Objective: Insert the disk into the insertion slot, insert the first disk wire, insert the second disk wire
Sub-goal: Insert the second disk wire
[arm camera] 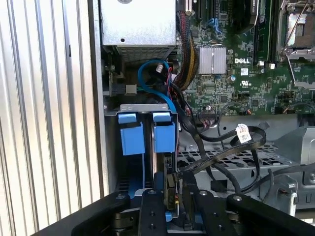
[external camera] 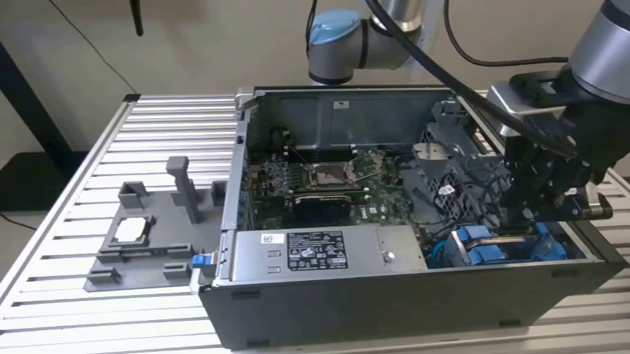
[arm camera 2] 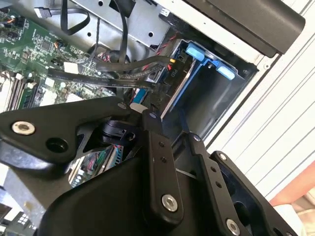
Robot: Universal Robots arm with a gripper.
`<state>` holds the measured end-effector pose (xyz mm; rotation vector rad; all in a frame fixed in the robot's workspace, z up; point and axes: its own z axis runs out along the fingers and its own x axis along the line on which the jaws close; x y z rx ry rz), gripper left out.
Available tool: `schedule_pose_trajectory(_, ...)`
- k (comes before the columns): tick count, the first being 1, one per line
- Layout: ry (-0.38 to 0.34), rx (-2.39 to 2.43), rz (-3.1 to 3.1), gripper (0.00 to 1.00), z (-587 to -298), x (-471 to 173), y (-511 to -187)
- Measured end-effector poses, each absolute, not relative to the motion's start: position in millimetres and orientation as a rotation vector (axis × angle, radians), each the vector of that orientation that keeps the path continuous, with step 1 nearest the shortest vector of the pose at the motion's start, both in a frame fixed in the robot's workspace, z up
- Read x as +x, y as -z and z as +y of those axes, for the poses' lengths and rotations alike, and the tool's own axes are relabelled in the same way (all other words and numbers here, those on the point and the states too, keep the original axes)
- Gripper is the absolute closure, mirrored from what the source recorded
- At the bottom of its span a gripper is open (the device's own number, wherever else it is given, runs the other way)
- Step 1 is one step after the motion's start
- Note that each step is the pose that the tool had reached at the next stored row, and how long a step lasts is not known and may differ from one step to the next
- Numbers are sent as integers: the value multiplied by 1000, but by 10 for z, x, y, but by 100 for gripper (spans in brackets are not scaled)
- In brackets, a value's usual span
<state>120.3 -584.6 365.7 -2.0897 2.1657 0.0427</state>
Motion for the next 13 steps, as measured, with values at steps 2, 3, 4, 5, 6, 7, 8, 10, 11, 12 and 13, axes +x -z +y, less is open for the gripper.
schedule_pose_trajectory(2, -43, -2090, 2166, 70, -5846, 1203, -3686)
schedule_pose_trajectory(3, -43, -2090, 2166, 70, -5846, 1202, -3700)
schedule_pose_trajectory(4, -43, -2090, 2166, 70, -5846, 1203, -3712)
schedule_pose_trajectory(5, -43, -2090, 2166, 70, -5846, 1203, -3722)
schedule_pose_trajectory(6, -43, -2090, 2166, 70, -5846, 1203, -3731)
schedule_pose_trajectory(7, -43, -2090, 2166, 70, -5846, 1203, -3737)
schedule_pose_trajectory(8, -43, -2090, 2166, 70, -5846, 1203, -3737)
schedule_pose_trajectory(10, -43, -2090, 2166, 70, -5846, 1203, -3739)
schedule_pose_trajectory(11, -43, -2090, 2166, 70, -5846, 1203, -3740)
schedule_pose_trajectory(12, -43, -2090, 2166, 70, -5846, 1203, -3740)
schedule_pose_trajectory(13, -43, -2090, 2166, 70, -5846, 1203, -3740)
